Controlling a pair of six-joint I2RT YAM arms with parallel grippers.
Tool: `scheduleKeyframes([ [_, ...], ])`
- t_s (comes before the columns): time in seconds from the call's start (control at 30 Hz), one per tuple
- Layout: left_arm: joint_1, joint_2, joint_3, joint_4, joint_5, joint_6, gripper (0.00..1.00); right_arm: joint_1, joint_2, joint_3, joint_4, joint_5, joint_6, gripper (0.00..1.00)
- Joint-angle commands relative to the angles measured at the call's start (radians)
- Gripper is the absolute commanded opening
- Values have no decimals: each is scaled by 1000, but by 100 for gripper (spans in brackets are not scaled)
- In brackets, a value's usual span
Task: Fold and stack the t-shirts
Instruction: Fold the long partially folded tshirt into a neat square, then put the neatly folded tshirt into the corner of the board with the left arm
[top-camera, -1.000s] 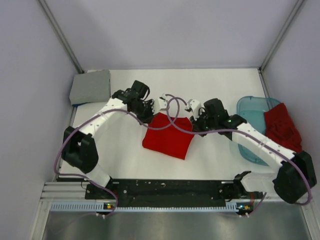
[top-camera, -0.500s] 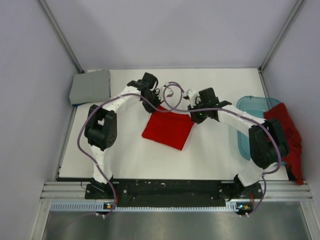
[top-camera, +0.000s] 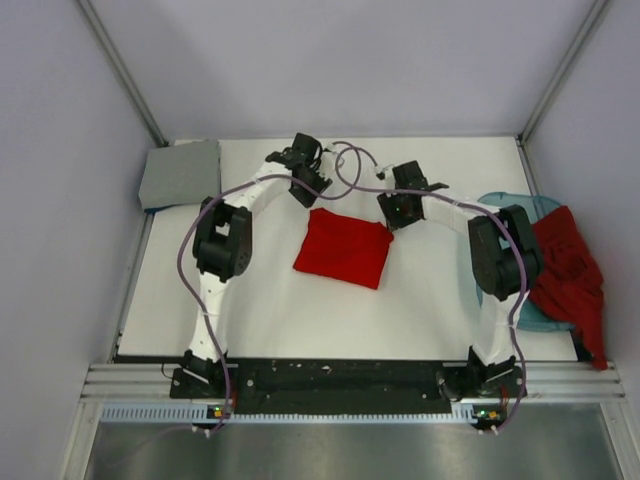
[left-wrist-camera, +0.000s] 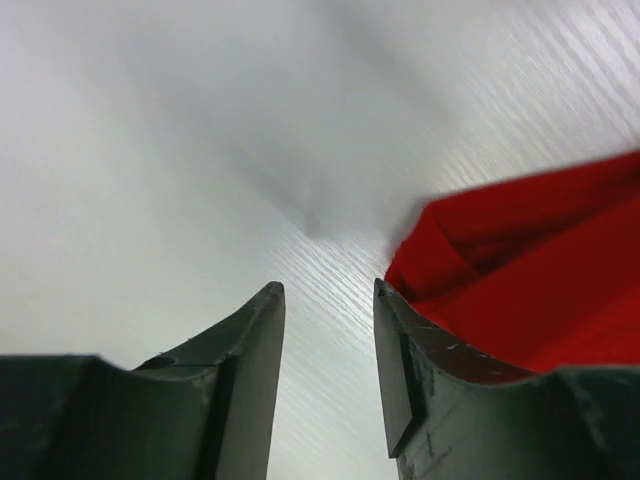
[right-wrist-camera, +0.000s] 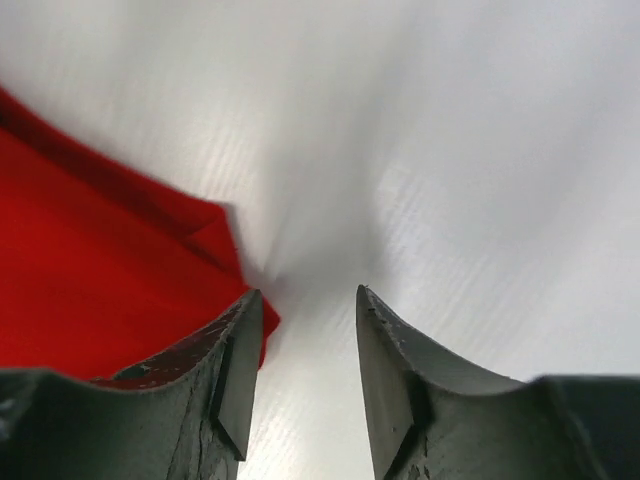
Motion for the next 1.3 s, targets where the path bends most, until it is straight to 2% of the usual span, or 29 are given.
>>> scheduleKeyframes([
  [0.0,22,-7,89,36,-44,-108,49,-43,-17,94,-51,121,184,45],
  [0.1,55,-79,39,69,-10,-184,52,-49,-82,101,-94,140,254,50],
  [0.2,74,-212,-87,124,48,-224,55,-40,-193,3,-96,111,361,54],
  [0.37,65,-364,-349,267,298,-238,62,-34,-271,-152,-50,-98,499,62],
  [0.4,60,-366,-373,272,328,-224,60,-31,-277,-175,-22,-124,519,62],
  [0.47,42,-337,-367,248,343,-183,38,-26,-284,-208,44,-141,554,61],
  [0.57,29,-242,-272,143,364,-133,17,-26,-239,-194,56,-138,570,49],
  [0.67,29,-151,-175,45,376,-113,11,-26,-181,-159,61,-161,571,36],
  [0.8,28,-73,-97,25,332,-112,10,-31,-114,-125,56,-134,590,34],
  [1.0,31,39,44,52,142,-199,15,-42,-14,-59,39,-115,588,36],
  [1.17,36,53,92,106,8,-280,27,-43,-3,-48,33,-100,582,39],
  [1.27,54,12,84,125,-12,-322,35,-48,-23,-44,23,-91,575,43],
])
